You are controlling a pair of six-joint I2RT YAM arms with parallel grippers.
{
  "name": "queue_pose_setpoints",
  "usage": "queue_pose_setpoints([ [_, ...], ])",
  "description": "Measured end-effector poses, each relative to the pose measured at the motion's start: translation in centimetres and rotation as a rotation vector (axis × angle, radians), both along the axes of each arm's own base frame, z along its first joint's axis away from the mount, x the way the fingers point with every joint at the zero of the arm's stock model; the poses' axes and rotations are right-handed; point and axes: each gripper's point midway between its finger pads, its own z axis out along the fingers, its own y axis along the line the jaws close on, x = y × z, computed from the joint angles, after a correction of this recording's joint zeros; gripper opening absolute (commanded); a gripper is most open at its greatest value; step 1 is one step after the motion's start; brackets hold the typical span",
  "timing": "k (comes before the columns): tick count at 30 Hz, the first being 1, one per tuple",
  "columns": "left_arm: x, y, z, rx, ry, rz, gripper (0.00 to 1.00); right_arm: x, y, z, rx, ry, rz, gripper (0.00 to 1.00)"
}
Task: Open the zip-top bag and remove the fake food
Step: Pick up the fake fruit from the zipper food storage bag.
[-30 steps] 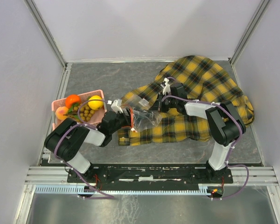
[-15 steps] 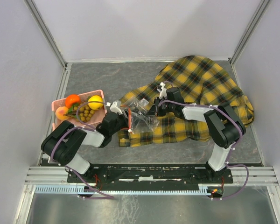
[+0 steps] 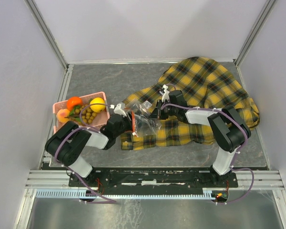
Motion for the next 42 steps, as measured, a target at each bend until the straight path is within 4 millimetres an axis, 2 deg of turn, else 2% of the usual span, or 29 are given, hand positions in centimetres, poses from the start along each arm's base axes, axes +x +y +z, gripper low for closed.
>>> queue_pose_setpoints([
  [2, -0.2, 0.0, -0.7, 0.008, 0.02, 0.0, 0.67, -0.1, 0.2, 0.0, 0.001, -0.003, 0.004, 0.15],
  [9, 0.0, -0.5, -0.9, 0.011, 0.035, 0.012, 0.59, -0.3, 0.4, 0.1, 0.001, -0.004, 0.009, 0.15],
  [16, 1.0, -1.0, -1.5, 0.021, 0.058, 0.036, 0.4, -0.3, 0.6, 0.2, 0.008, -0.009, 0.009, 0.15],
  [18, 1.1, -1.1, -1.7, 0.023, 0.062, 0.037, 0.33, -0.3, 0.6, 0.2, 0.009, -0.01, 0.01, 0.15],
  [19, 1.1, -1.1, -1.7, 0.023, 0.064, 0.036, 0.26, -0.3, 0.6, 0.2, 0.009, -0.011, 0.011, 0.15],
  [21, 1.1, -1.2, -1.8, 0.021, 0.068, 0.037, 0.2, -0.4, 0.6, 0.1, 0.009, -0.011, 0.011, 0.15],
  [27, 0.9, -0.9, -1.7, 0.031, 0.074, 0.044, 0.12, -0.4, 0.5, 0.0, 0.006, -0.014, 0.013, 0.15],
  [32, 0.8, -0.1, -0.2, 0.069, 0.046, 0.052, 0.1, -0.7, 0.2, -0.5, -0.006, -0.011, 0.014, 0.15],
  [38, 0.7, 1.5, 3.5, 0.116, -0.053, 0.073, 0.07, -0.4, -0.9, -0.7, -0.014, -0.009, -0.012, 0.15],
  [42, 0.2, 2.4, 5.0, 0.15, -0.092, 0.071, 0.06, -0.1, -1.6, -0.8, -0.019, -0.01, -0.034, 0.15],
])
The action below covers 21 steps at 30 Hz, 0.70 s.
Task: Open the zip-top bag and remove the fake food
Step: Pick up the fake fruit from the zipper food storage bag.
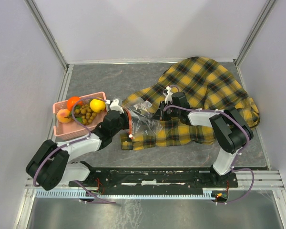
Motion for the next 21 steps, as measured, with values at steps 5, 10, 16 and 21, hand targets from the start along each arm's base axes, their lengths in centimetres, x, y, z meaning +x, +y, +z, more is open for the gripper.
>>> queue_pose_setpoints([
  [5, -1.0, 0.7, 0.3, 0.028, -0.002, -0.017, 0.25, -0.1, -0.2, -0.1, 0.001, 0.001, -0.004, 0.16],
  [10, -1.9, -0.5, -0.6, -0.002, 0.031, -0.088, 0.37, 0.0, -0.1, 0.1, 0.012, -0.007, -0.002, 0.17],
  [16, -2.2, -2.6, -2.6, -0.098, 0.105, -0.137, 0.42, -0.1, 0.0, 0.2, 0.02, -0.003, 0.003, 0.17],
  [21, -2.2, -3.6, -4.8, -0.154, 0.183, -0.128, 0.5, -0.2, 0.1, 0.2, 0.033, -0.002, 0.003, 0.16],
])
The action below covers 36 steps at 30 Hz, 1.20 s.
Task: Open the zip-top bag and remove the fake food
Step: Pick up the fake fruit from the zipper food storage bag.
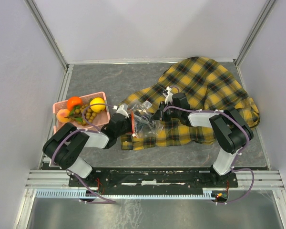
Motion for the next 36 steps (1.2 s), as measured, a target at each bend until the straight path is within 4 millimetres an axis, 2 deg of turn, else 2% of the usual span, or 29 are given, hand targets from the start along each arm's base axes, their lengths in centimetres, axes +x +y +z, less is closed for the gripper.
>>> queue_pose_setpoints([
  [3, -0.1, -0.3, -0.6, -0.015, 0.027, 0.011, 0.63, 0.0, 0.1, 0.0, 0.006, 0.001, -0.001, 0.15],
  [6, -0.2, -0.6, -0.6, -0.026, 0.039, 0.017, 0.68, -0.1, 0.1, 0.0, 0.008, 0.0, 0.0, 0.15],
  [9, -0.4, -0.8, -0.5, -0.031, 0.043, 0.021, 0.69, 0.0, 0.1, 0.1, 0.011, -0.001, 0.0, 0.16],
  [13, -0.2, -0.8, -0.4, -0.043, 0.045, 0.047, 0.66, -0.1, 0.4, 0.3, 0.022, -0.003, 0.007, 0.37],
  [14, -0.1, -0.8, -0.5, -0.042, 0.042, 0.056, 0.65, -0.1, 0.4, 0.4, 0.024, -0.005, 0.009, 0.39],
  [20, 0.2, -0.3, -1.0, -0.035, 0.032, 0.082, 0.6, -0.2, -0.4, 1.3, -0.034, -0.057, 0.019, 0.43],
  [27, 0.3, -0.2, -1.1, -0.032, 0.027, 0.094, 0.61, 3.2, -1.2, 3.2, -0.184, -0.166, -0.007, 0.46],
  [30, 0.3, -0.2, -1.1, -0.032, 0.027, 0.093, 0.61, 3.7, -1.1, 2.3, -0.21, -0.159, 0.001, 0.45],
  [33, 0.3, -0.2, -1.0, -0.034, 0.028, 0.088, 0.52, 3.3, -1.2, -0.3, -0.241, -0.098, 0.016, 0.41],
  [36, 0.1, -0.3, -1.1, -0.037, 0.032, 0.079, 0.5, 2.6, -1.3, -2.2, -0.261, -0.047, 0.032, 0.36],
])
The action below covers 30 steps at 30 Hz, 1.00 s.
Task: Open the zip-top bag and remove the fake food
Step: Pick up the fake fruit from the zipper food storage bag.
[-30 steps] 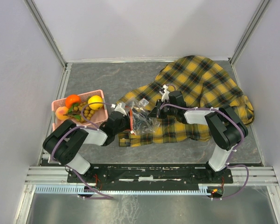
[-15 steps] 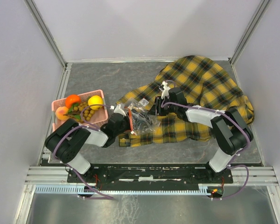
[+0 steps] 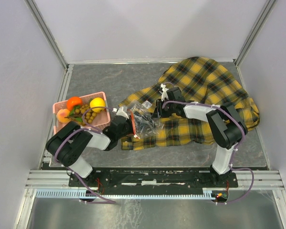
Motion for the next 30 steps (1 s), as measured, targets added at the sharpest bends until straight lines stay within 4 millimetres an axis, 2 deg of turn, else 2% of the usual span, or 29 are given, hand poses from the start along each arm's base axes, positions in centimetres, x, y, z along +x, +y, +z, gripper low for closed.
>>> queue_pose_setpoints([
  [4, -0.2, -0.3, -0.5, 0.0, 0.018, -0.02, 0.52, -0.5, 0.4, -0.2, 0.007, 0.013, 0.02, 0.29],
  [8, 0.4, -1.3, -0.3, -0.018, 0.013, -0.042, 0.59, -1.1, 1.2, -0.1, 0.016, 0.013, 0.046, 0.22],
  [13, 0.8, -1.7, -0.1, -0.025, 0.008, -0.048, 0.6, -1.8, 2.0, -0.1, 0.023, 0.013, 0.073, 0.15],
  [23, 0.7, -1.0, -0.3, -0.017, 0.016, -0.032, 0.47, -3.2, 3.1, 0.0, 0.088, 0.038, 0.102, 0.1],
  [30, -0.1, 0.7, 0.9, -0.017, -0.012, 0.007, 0.22, -4.1, 4.0, 0.3, 0.125, 0.079, 0.106, 0.09],
])
